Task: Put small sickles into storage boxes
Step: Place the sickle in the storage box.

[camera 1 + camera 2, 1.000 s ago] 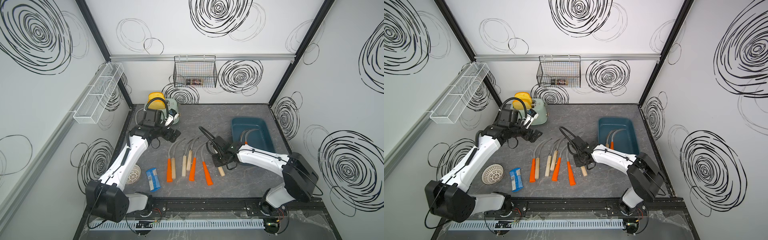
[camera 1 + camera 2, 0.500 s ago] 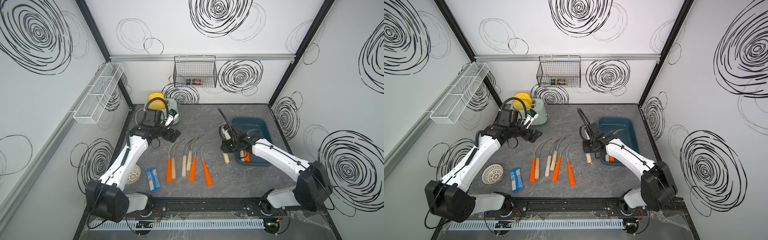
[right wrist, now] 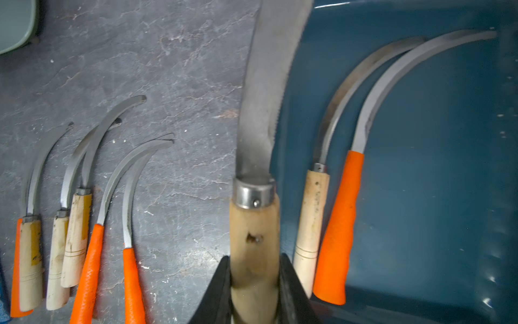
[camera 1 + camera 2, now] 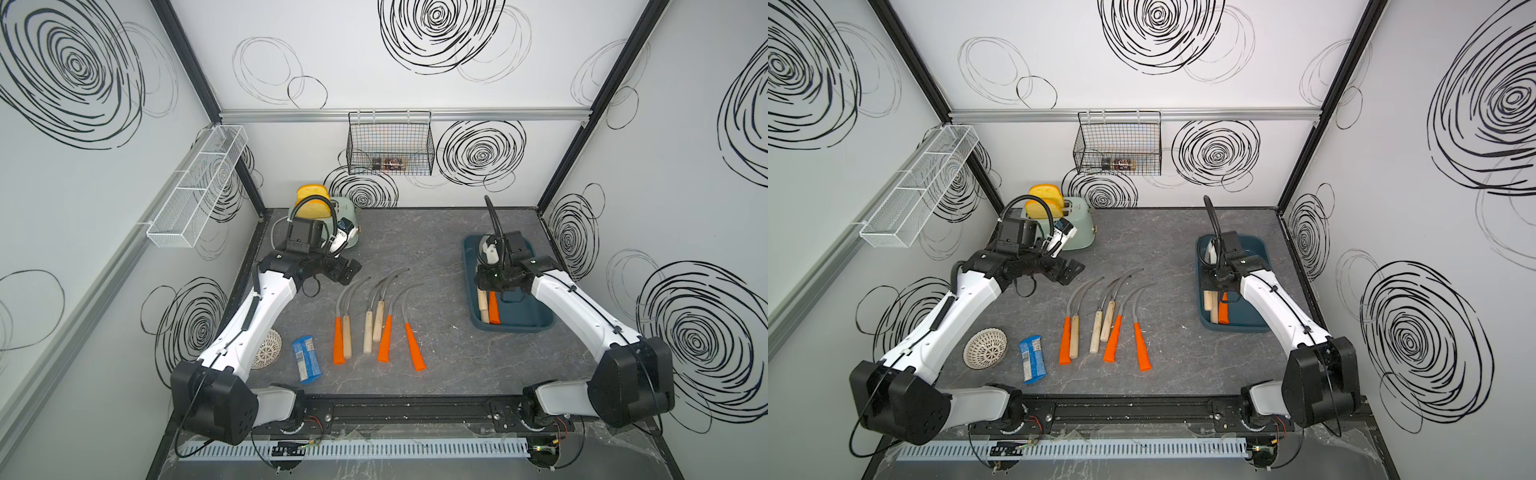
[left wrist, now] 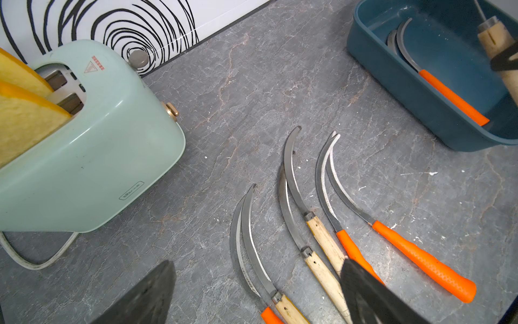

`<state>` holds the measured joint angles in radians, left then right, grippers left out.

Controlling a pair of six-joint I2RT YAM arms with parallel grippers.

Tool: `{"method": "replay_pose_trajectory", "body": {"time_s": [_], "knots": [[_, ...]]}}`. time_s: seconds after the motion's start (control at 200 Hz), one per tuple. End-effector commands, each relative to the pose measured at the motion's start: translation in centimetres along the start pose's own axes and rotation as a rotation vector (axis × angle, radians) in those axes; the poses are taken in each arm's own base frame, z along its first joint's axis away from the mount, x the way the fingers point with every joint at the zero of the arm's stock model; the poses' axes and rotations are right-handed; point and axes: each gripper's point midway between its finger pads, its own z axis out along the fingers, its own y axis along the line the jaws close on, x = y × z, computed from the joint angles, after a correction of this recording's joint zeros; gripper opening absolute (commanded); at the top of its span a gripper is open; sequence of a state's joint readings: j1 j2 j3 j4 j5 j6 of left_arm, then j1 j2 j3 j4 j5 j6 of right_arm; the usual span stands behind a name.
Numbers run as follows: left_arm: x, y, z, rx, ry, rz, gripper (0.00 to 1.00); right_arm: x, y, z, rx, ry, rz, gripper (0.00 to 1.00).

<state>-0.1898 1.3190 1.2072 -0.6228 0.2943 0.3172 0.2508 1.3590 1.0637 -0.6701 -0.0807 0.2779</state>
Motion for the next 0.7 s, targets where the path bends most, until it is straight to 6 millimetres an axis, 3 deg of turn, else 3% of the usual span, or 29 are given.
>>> {"method": "replay_pose_trajectory", "body": {"time_s": [0.0,0.165,0.695], "knots": [[-1.1,-0.3,-0.4,0.008,-0.035,0.026,0.96,-1.1,-0.9,-1.7,0.009,-0.041,-0.014,0.00],[-1.2,-0.3,-0.4,0.012,-0.038,0.025,0.96,-1.7,-2.7,-1.8,0.044,-0.049,0.040,0.00],[-1.1,-0.6,-0.4,0.026,-0.036,0.036,0.96,-0.7,-4.6,-0.3,0.070,-0.016,0.100,0.00]]}}
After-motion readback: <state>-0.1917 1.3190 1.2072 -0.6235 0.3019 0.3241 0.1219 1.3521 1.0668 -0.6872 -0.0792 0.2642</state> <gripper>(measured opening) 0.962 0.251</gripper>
